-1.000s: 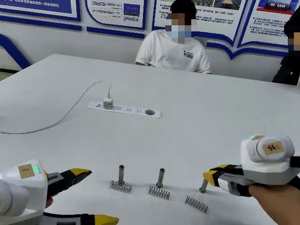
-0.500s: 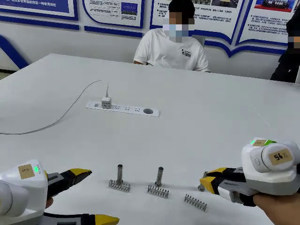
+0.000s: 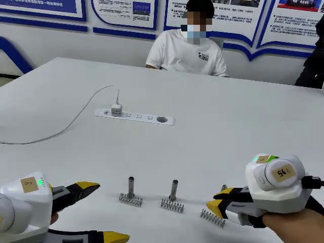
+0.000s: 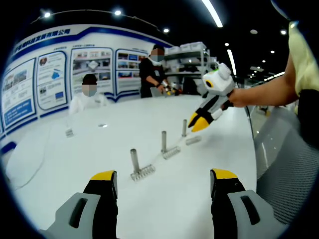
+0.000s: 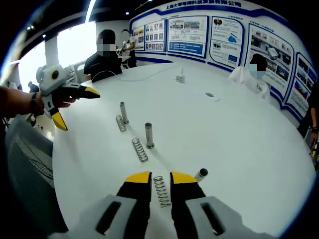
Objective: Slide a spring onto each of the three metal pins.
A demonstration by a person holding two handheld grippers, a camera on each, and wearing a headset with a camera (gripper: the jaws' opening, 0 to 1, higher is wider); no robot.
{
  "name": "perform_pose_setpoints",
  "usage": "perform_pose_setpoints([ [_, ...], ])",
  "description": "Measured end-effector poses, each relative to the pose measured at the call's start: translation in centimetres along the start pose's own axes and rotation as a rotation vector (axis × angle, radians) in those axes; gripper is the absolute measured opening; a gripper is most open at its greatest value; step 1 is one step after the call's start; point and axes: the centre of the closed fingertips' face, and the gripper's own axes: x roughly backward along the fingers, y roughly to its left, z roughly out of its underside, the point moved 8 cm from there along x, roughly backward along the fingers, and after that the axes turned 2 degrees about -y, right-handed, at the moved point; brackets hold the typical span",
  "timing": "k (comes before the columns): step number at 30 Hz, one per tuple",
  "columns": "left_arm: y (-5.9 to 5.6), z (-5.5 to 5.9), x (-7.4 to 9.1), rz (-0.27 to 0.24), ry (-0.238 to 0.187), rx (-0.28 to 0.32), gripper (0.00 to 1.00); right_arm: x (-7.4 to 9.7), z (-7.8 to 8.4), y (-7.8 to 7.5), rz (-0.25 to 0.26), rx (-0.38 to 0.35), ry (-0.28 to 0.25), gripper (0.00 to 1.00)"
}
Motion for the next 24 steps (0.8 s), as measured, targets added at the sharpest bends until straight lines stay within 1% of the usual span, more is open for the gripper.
perform_pose_setpoints([
  [2,0.0,0.1,0.0,0.002,0.001,0.001,0.77,-0.5,0.2,0.0,-0.016,0.010,0.025,0.16],
  [7,0.0,0.2,-0.1,0.003,0.005,0.004,0.77,-1.3,0.7,0.1,-0.034,0.031,0.069,0.16],
  [14,0.1,0.4,0.0,0.002,0.010,0.009,0.77,-2.1,0.9,0.2,-0.052,0.069,0.112,0.16],
  [24,-0.1,0.7,-0.1,0.006,0.016,0.012,0.77,-3.0,1.1,0.1,-0.079,0.111,0.167,0.15],
])
